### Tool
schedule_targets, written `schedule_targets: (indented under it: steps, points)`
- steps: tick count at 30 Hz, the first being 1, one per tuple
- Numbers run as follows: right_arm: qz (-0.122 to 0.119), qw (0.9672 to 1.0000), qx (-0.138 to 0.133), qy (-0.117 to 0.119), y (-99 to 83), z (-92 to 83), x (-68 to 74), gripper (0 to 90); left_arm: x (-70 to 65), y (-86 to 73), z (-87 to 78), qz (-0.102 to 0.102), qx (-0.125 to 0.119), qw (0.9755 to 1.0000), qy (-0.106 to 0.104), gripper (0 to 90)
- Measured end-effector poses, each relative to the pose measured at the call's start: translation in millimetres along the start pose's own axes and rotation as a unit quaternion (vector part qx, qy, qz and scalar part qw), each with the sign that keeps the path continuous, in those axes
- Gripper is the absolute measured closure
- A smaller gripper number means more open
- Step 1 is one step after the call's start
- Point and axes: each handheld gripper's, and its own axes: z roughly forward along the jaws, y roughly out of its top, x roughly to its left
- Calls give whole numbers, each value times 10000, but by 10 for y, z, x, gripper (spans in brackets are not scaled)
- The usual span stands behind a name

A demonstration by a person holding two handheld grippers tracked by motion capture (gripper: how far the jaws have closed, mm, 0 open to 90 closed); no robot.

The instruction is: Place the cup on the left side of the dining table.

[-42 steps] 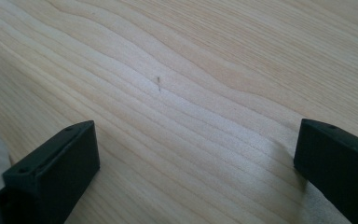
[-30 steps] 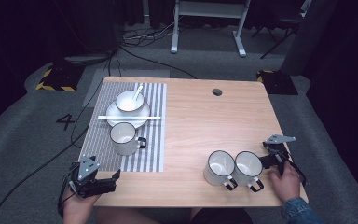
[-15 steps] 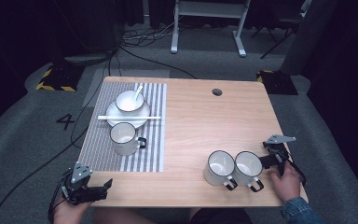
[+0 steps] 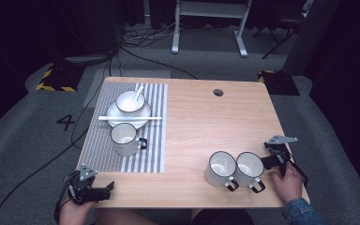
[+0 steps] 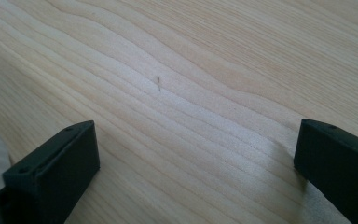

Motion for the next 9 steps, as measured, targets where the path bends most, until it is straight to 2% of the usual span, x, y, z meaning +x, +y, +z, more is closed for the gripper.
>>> schedule_targets:
  steps: [2, 7, 9]
  points:
    - [-2, 10000, -1, 0, 0, 0, 0, 2, 4, -36, 20, 31, -209, 9998, -20, 0]
    - [0, 10000, -1, 0, 0, 0, 0, 2, -4, -35, 26, 48, -230, 9997, -35, 1]
    - [1, 10000, -1, -1, 0, 0, 0, 2, 0, -22, 23, 58, -166, 9998, -64, 1]
